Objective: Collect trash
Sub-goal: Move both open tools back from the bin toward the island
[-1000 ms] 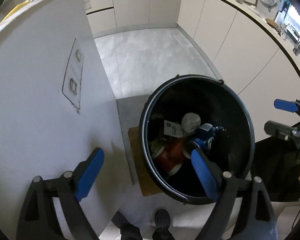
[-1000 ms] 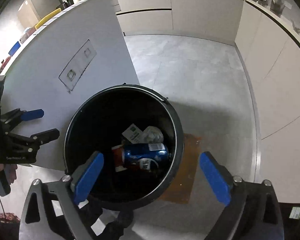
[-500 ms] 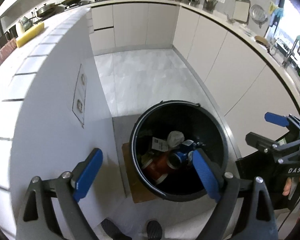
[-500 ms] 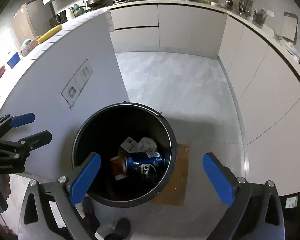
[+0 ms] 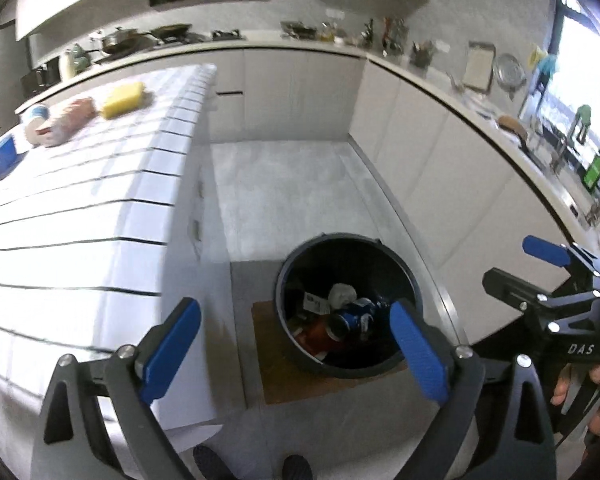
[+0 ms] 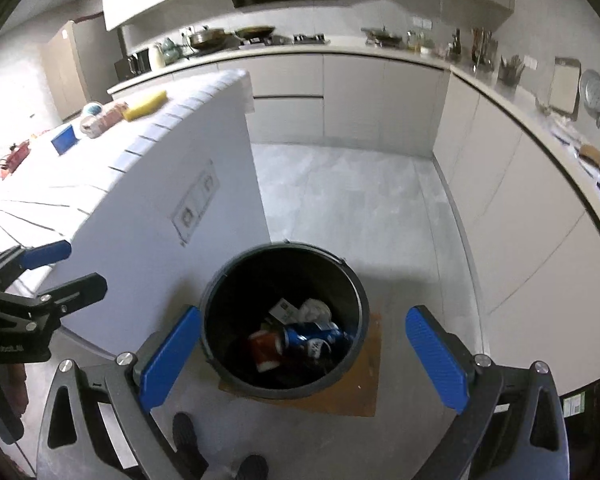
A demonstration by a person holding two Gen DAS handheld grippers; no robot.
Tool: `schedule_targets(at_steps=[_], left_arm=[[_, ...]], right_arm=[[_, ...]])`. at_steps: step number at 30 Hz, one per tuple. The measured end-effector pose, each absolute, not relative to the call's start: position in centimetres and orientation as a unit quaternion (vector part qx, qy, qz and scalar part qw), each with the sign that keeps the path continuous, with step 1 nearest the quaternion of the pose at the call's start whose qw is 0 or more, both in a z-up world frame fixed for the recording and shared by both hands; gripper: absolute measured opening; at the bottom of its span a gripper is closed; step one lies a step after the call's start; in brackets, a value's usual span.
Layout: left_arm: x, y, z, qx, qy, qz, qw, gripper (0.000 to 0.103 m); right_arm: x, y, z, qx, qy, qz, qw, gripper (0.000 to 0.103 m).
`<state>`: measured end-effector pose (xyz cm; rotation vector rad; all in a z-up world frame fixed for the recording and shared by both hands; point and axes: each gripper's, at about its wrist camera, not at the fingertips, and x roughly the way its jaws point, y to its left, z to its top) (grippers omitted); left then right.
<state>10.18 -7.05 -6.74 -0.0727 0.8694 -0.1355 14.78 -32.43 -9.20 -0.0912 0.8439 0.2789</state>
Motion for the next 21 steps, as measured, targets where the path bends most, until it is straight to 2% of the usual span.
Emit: schedule_targets(at_steps=[11, 21], left_arm=[[8.1, -1.5, -4.7, -0.061, 0.388, -0.011, 0.920, 0.097], [5.7, 7.7, -2.3, -0.095, 0.343, 0.088, 0.930, 0.097]], right_arm=[[13.3, -26.7, -5.0, -0.044, 0.360, 0.176, 0.915, 0.103], [13.9, -18.7, -1.3, -0.033, 0.308, 0.234, 0.922, 0.103]])
